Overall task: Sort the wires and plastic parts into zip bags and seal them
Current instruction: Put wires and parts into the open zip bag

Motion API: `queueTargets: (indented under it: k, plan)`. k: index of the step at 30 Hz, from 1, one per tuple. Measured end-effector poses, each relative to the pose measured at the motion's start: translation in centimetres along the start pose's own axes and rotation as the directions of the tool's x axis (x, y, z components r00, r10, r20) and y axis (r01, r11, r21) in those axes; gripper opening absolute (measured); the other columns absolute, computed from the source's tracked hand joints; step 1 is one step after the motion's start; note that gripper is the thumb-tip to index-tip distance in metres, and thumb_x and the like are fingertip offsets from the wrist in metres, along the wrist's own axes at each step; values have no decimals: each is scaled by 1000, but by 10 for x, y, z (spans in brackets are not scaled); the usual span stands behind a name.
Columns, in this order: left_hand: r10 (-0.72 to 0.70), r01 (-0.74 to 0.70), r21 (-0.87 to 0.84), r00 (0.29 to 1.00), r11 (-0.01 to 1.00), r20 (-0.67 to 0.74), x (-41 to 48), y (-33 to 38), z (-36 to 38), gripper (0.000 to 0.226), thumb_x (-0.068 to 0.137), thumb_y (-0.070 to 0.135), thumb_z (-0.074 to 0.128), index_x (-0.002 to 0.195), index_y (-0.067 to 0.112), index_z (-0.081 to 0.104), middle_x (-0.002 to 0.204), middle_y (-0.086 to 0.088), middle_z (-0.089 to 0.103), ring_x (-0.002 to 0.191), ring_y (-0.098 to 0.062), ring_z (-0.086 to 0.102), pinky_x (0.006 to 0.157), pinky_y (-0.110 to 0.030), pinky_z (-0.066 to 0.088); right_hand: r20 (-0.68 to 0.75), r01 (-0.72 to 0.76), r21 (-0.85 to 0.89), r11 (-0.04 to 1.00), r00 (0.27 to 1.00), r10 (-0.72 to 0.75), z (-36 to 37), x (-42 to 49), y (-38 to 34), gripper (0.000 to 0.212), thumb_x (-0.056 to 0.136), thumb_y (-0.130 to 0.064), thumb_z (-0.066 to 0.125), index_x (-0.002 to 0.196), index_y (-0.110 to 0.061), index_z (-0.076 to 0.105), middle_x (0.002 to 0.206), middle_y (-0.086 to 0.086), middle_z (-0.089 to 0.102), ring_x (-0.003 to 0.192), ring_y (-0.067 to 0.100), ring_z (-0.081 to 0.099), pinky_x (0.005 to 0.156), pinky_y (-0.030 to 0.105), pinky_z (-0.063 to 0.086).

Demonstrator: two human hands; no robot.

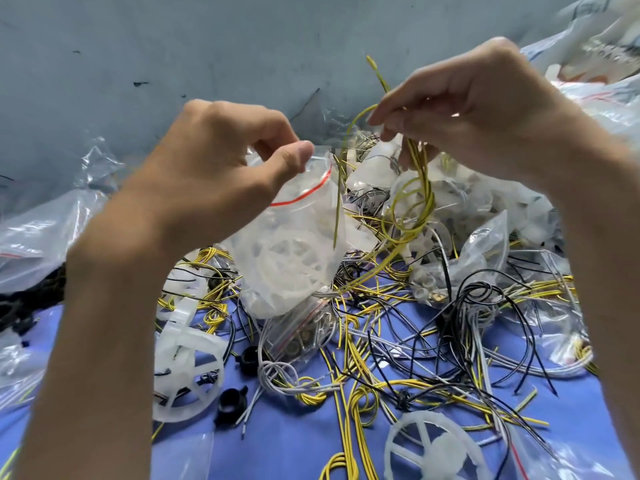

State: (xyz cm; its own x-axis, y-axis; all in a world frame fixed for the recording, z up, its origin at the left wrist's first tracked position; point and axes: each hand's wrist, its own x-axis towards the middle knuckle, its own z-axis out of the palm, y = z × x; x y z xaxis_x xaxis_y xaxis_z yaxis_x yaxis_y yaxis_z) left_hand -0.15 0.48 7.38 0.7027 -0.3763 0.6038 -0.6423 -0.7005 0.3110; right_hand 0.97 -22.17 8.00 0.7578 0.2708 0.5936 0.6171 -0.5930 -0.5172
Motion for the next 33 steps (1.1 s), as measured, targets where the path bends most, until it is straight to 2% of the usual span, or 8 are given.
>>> queueTargets:
  k: [3,6,9,13,16,21,26,33]
  plan:
    - [55,-52,-58,997,997,61,0,14,5,29,88,43,52,78,22,70,72,12,64,86,-5,57,66,-6,36,-105,1,71,997,994,6,7,2,-4,21,87,-6,60,89,-24,70,76,0,69,55,7,68,52,16,51]
    - [94,-70,-137,980,988,177,0,27,14,39,82,55,53,84,22,73,77,11,68,80,-3,59,70,-13,40,-205,-24,83,996,978,41,14,5,-6,17,88,-8,59,92,-18,72,74,1,69,54,11,68,53,23,55]
    - [121,-97,-109,963,989,240,0,31,23,37,73,60,66,84,25,73,75,14,67,76,-2,59,67,-10,41,-273,-81,175,981,953,128,17,7,-8,13,88,-11,60,90,-13,73,74,3,70,57,12,69,59,27,58]
    - [127,-114,-71,967,991,222,3,26,28,14,78,36,73,82,23,75,68,17,65,69,3,60,62,-7,39,-312,-133,352,927,917,250,18,7,-11,14,90,-8,56,88,-10,69,75,8,69,64,13,71,59,19,55]
    - [109,-94,-92,980,991,166,2,25,26,25,80,45,61,79,24,75,65,18,64,66,4,60,61,-6,37,-266,-163,450,878,914,306,19,8,-16,14,92,-6,53,91,-7,67,82,12,70,71,12,72,59,17,53]
    - [28,-20,-52,987,998,159,3,29,30,47,68,67,56,82,26,73,69,20,65,71,3,62,70,-18,47,-201,-145,699,701,900,387,24,11,-26,20,94,5,41,99,4,61,100,23,66,82,15,72,64,18,54]
    - [-20,25,-49,995,998,101,4,27,39,28,76,47,68,85,21,75,76,8,71,78,-16,67,76,-37,53,-148,-63,856,513,921,360,29,9,-30,18,92,9,46,106,9,57,99,22,65,90,21,71,70,21,55]
    - [-85,90,-175,996,981,36,7,17,34,18,76,37,65,73,23,75,69,6,72,70,-12,69,72,-34,55,-174,74,944,322,940,295,15,8,-24,17,90,11,46,101,13,58,84,16,69,82,24,71,74,28,56]
